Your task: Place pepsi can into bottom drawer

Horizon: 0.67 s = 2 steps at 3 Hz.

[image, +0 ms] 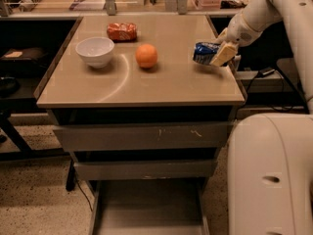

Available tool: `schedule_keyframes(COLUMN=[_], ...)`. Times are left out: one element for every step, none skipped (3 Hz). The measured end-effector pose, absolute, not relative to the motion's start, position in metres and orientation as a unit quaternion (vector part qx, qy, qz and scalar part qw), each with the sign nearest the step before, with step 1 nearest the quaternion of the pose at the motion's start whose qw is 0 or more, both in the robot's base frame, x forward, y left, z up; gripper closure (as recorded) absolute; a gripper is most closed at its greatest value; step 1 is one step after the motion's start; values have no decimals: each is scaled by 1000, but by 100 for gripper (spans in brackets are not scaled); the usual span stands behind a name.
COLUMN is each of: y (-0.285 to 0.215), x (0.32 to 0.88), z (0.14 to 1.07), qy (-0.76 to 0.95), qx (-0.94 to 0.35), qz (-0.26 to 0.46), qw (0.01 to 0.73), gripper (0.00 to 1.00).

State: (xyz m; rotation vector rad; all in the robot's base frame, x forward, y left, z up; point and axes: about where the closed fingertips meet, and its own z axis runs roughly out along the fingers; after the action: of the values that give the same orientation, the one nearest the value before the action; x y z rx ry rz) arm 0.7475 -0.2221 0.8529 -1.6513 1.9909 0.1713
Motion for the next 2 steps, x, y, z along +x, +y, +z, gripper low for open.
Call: schedule_keyframes(y=[-228,-239], x=[723,694], z=[880,923], qy=[725,712], qx=[-622,-619], qz=[49,3], qw=[291,333], gripper=[100,100])
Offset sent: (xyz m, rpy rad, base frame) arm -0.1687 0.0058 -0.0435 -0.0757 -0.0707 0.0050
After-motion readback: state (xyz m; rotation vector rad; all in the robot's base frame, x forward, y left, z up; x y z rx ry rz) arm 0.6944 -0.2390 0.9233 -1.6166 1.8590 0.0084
